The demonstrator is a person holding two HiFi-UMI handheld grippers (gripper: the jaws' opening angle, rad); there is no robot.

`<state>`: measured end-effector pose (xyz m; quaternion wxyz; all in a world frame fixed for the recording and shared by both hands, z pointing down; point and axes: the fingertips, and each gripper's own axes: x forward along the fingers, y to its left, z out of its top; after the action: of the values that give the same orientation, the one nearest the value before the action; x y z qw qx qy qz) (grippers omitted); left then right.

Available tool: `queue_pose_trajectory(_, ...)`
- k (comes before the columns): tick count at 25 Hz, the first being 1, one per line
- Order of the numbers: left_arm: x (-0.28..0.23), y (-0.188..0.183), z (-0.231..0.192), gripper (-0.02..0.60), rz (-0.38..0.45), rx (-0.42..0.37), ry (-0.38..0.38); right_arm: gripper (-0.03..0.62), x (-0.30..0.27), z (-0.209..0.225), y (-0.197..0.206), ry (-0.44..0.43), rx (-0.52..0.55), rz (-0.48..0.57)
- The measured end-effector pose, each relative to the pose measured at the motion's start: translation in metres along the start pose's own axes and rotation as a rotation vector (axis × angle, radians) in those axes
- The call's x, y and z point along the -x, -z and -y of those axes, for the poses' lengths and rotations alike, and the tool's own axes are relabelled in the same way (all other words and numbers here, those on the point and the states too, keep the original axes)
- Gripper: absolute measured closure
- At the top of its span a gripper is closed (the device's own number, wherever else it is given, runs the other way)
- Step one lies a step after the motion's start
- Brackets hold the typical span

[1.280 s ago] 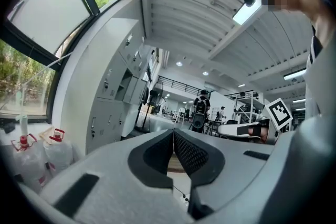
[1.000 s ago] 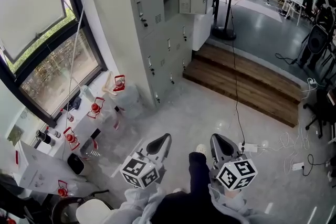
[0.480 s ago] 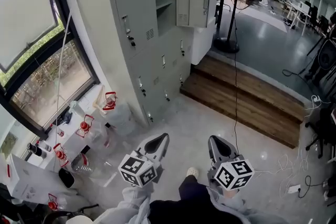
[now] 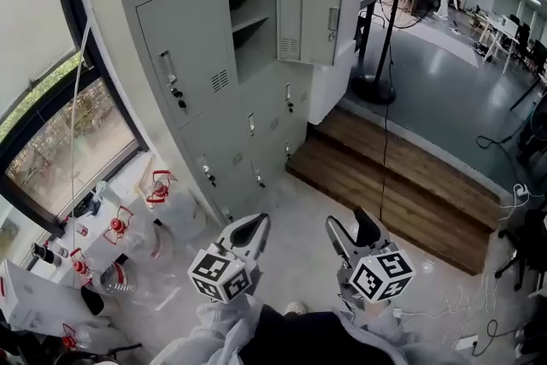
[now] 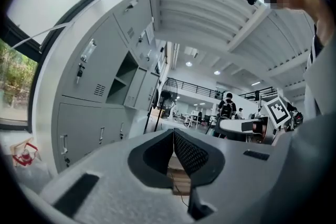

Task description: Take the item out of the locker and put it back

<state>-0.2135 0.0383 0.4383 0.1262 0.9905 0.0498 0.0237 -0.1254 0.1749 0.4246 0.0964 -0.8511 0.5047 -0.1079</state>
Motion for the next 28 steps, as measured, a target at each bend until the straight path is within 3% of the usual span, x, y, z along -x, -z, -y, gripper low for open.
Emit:
queue_pose_trajectory(6, -0.037, 0.010, -0.013, 0.572, -0.037, 0.026, -0.017, 0.223, -0.023, 0.030, 0.000, -0.009, -0.055, -0.007)
queue_pose_trajectory(18, -0.161, 0.017, -0.056, 0.572, -0.101, 0.034, 0.017, 0.215, -0.085, 0.115, -0.002, 0.004, -0.108, -0.013)
queue_pose_trajectory(23, -0.237, -0.010, -0.103, 0.572, -0.062, 0.050, 0.003, 0.215, -0.155, 0.166, -0.029, 0.001, -0.102, -0.026)
queue_pose_trajectory(28, -0.298, -0.051, -0.172, 0.572, 0.010, 0.030, -0.095, 0.215, -0.254, 0.197, -0.074, -0.095, -0.039, -0.024)
